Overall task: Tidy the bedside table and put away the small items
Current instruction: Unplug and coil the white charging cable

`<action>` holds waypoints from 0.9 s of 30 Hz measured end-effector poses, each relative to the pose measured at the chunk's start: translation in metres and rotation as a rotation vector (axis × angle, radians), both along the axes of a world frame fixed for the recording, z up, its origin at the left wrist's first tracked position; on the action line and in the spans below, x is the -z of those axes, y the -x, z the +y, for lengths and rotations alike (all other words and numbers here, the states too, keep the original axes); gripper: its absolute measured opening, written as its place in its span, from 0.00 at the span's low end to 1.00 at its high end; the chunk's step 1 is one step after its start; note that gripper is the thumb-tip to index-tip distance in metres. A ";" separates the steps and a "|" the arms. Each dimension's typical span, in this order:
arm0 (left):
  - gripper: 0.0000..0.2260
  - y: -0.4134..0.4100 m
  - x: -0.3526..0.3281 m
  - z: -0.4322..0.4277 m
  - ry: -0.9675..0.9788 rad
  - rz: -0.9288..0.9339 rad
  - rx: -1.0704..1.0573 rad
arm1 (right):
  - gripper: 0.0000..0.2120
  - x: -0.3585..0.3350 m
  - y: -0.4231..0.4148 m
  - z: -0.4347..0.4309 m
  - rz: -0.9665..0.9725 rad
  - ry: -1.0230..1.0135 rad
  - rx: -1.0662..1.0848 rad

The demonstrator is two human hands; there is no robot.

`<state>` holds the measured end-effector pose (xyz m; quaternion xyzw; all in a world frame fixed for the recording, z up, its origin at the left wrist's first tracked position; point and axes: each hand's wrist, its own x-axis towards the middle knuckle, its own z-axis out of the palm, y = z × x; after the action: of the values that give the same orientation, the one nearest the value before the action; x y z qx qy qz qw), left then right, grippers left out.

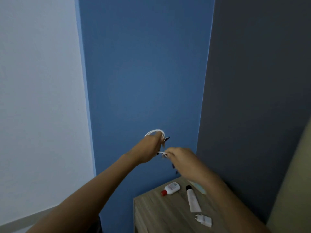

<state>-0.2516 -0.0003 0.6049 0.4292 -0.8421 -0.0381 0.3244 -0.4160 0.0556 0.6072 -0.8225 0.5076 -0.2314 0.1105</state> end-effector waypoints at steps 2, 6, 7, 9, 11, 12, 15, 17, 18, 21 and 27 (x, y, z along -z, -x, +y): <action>0.14 -0.007 0.005 0.009 -0.045 -0.067 -0.005 | 0.10 -0.017 0.022 0.000 0.128 0.054 0.060; 0.19 -0.001 0.004 0.032 -0.300 0.080 0.031 | 0.10 -0.033 0.051 -0.009 0.046 0.169 0.139; 0.19 0.005 0.003 0.038 -0.402 0.178 0.091 | 0.10 -0.033 0.053 -0.015 0.046 0.223 0.139; 0.18 0.017 -0.001 0.048 -0.614 0.390 0.276 | 0.10 -0.028 0.052 -0.029 -0.022 0.284 0.133; 0.18 0.025 -0.006 0.051 -0.777 0.615 0.436 | 0.12 -0.018 0.048 -0.041 -0.177 0.260 0.096; 0.18 0.027 -0.009 0.050 -0.865 0.750 0.504 | 0.12 -0.012 0.043 -0.045 -0.270 0.210 0.059; 0.18 0.029 -0.016 0.041 -1.054 1.150 0.692 | 0.10 0.008 0.023 -0.046 -0.561 0.013 -0.034; 0.19 0.028 -0.016 0.035 -1.053 1.296 0.715 | 0.08 0.021 0.007 -0.039 -0.648 -0.010 -0.014; 0.19 0.027 -0.015 0.032 -1.041 1.341 0.715 | 0.08 0.026 -0.001 -0.036 -0.655 -0.009 -0.001; 0.19 0.021 -0.011 0.029 -1.020 1.444 0.697 | 0.13 0.034 -0.014 -0.025 -0.569 -0.029 0.022; 0.19 0.008 -0.004 0.024 -0.778 1.302 0.313 | 0.12 0.026 -0.004 -0.012 -0.369 0.030 0.005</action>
<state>-0.2599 0.0234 0.6092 0.2792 -0.4585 -0.6212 0.5708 -0.4118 0.0438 0.5810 -0.7664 0.4773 -0.3861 0.1891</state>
